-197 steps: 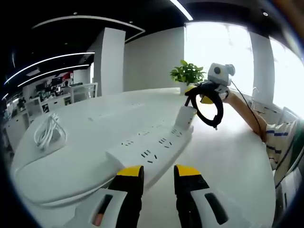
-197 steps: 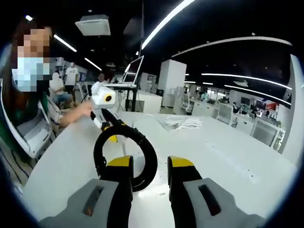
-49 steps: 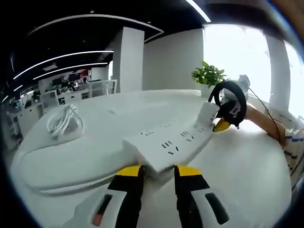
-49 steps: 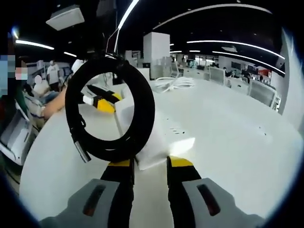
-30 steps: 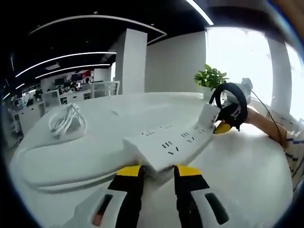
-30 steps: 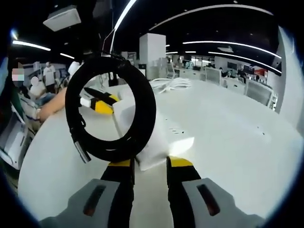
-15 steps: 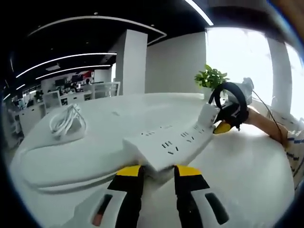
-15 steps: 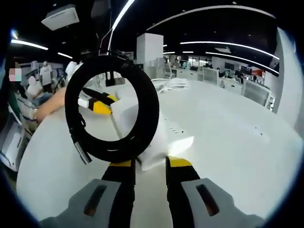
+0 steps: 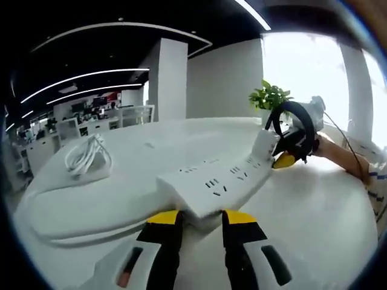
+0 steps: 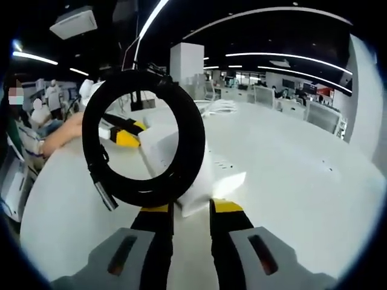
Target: Straighten the power strip on the desk, plug the charger into it
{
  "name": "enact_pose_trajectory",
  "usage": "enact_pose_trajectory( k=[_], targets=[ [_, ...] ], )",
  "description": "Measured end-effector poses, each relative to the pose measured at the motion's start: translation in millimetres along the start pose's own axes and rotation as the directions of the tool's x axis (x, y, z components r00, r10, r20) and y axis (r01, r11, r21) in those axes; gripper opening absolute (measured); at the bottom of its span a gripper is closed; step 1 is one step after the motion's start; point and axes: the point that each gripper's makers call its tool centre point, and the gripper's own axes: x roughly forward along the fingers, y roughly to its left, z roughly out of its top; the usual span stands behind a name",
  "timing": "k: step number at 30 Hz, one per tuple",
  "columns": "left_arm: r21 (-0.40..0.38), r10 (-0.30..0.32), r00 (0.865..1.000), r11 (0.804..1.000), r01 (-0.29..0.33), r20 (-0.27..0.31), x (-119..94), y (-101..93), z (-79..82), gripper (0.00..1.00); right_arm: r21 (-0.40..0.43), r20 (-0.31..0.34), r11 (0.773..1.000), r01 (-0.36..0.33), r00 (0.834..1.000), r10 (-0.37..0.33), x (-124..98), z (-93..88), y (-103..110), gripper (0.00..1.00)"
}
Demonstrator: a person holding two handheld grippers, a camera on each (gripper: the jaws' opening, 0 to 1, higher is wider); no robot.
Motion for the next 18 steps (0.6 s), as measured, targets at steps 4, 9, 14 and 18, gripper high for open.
enact_pose_trajectory(
  k=[4,9,14,18],
  targets=[
    [0.004,0.006,1.000,1.000,-0.006,-0.001,0.7,1.1,0.0,0.27,0.000,0.000,1.000,0.007,1.000,-0.007,0.8,0.4,0.3,0.22],
    [0.004,0.009,1.000,1.000,-0.009,-0.001,0.6,2.1,0.0,0.27,0.005,0.001,1.000,0.007,1.000,-0.007,0.8,0.5,-0.2,0.22],
    [0.000,0.010,1.000,1.000,-0.010,-0.001,0.6,1.4,-0.3,0.27,0.003,-0.001,1.000,0.008,1.000,-0.008,0.6,0.9,-1.5,0.22],
    [-0.008,0.010,1.000,1.000,-0.010,0.001,0.6,1.6,0.2,0.28,-0.005,-0.005,1.000,0.011,1.000,-0.011,0.8,0.6,-0.6,0.22]
  ],
)
